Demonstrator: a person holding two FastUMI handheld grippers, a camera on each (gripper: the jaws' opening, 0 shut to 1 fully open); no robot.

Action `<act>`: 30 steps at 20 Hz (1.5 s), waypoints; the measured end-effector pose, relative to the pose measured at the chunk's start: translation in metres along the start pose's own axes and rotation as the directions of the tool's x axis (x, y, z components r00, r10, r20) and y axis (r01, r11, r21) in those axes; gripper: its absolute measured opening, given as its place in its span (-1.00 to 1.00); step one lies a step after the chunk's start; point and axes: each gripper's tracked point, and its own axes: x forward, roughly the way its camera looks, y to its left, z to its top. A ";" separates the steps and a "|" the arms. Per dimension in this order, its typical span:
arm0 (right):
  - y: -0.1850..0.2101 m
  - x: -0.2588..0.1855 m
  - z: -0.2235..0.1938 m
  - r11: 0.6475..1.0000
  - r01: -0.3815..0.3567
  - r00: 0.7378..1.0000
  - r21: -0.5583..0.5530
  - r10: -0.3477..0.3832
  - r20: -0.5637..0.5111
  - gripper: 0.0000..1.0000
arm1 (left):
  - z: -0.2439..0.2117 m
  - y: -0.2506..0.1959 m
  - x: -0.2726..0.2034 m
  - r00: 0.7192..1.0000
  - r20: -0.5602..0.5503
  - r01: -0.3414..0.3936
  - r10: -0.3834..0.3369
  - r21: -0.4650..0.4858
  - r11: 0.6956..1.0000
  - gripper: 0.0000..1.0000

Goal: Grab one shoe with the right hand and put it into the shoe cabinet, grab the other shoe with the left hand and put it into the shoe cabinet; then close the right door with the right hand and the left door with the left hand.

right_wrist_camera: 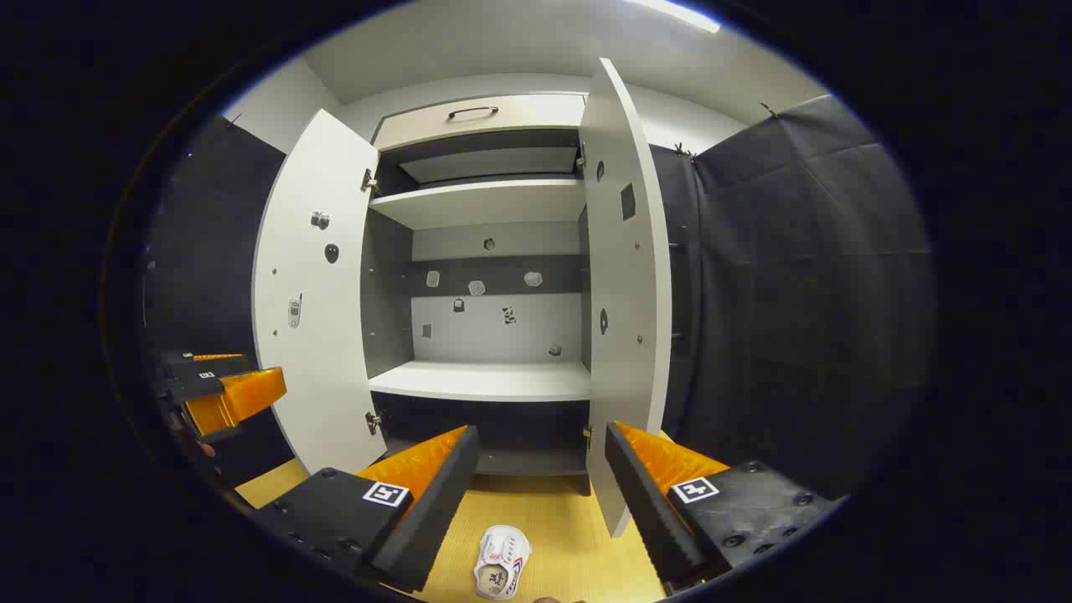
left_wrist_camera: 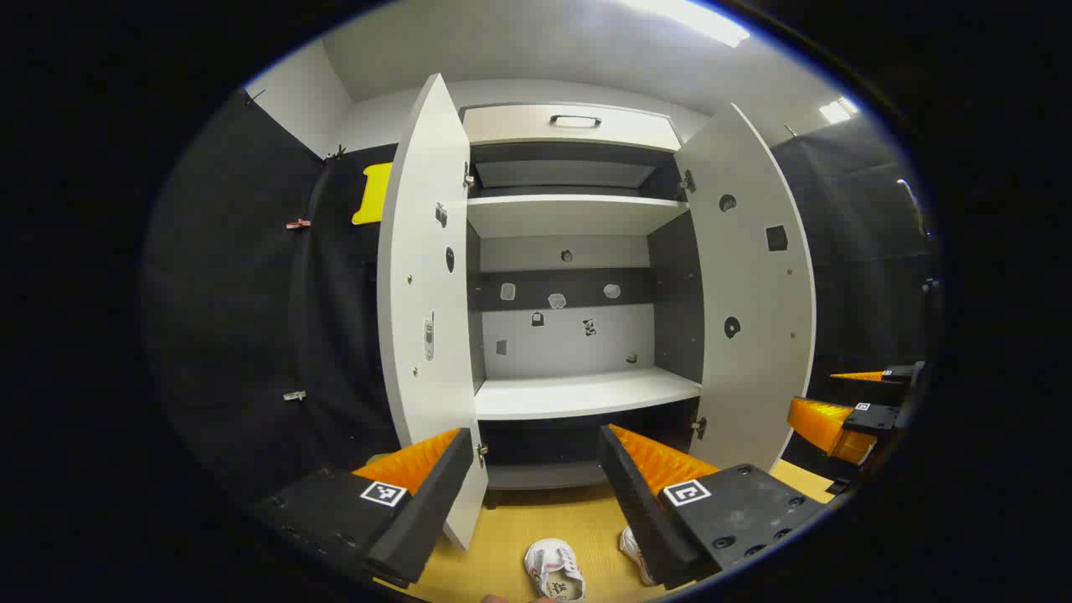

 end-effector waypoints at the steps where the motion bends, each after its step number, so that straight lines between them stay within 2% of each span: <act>1: 0.000 0.000 0.001 1.000 0.009 1.000 -0.001 -0.009 0.001 0.94 | -0.002 -0.003 0.000 1.000 -0.001 0.016 -0.016 -0.015 1.000 0.89; 5: -0.007 -0.002 0.007 0.999 0.044 0.999 0.007 -0.044 0.015 0.95 | -0.007 -0.001 0.004 0.999 -0.009 0.037 -0.038 -0.035 0.999 0.90; 12: -0.023 -0.003 0.013 0.995 0.094 0.995 0.014 -0.094 0.032 0.95 | -0.010 -0.001 0.012 0.999 -0.005 0.049 -0.049 -0.008 0.999 0.90; 14: -0.029 -0.004 0.014 0.994 0.110 0.993 0.018 -0.110 0.035 0.87 | -0.011 -0.007 0.015 0.998 -0.008 0.062 -0.062 -0.008 0.998 0.90; 15: -0.032 -0.004 0.015 0.993 0.116 0.993 0.019 -0.116 0.036 0.94 | -0.011 -0.010 0.016 0.997 -0.009 0.070 -0.070 -0.012 0.997 0.90; 21: -0.055 0.003 0.021 0.987 0.161 0.986 0.026 -0.162 0.038 0.94 | -0.010 -0.015 0.024 0.997 -0.004 0.075 -0.075 -0.006 0.997 0.90; 27: -0.086 0.012 0.057 0.983 0.180 0.979 -0.024 -0.177 0.098 0.94 | -0.022 -0.014 0.033 0.996 -0.048 0.068 -0.069 -0.036 0.997 0.90; 30: -0.112 0.015 0.085 0.979 0.202 0.971 -0.023 -0.198 0.134 0.94 | -0.011 -0.008 0.037 0.999 -0.009 0.041 -0.042 -0.070 0.997 0.90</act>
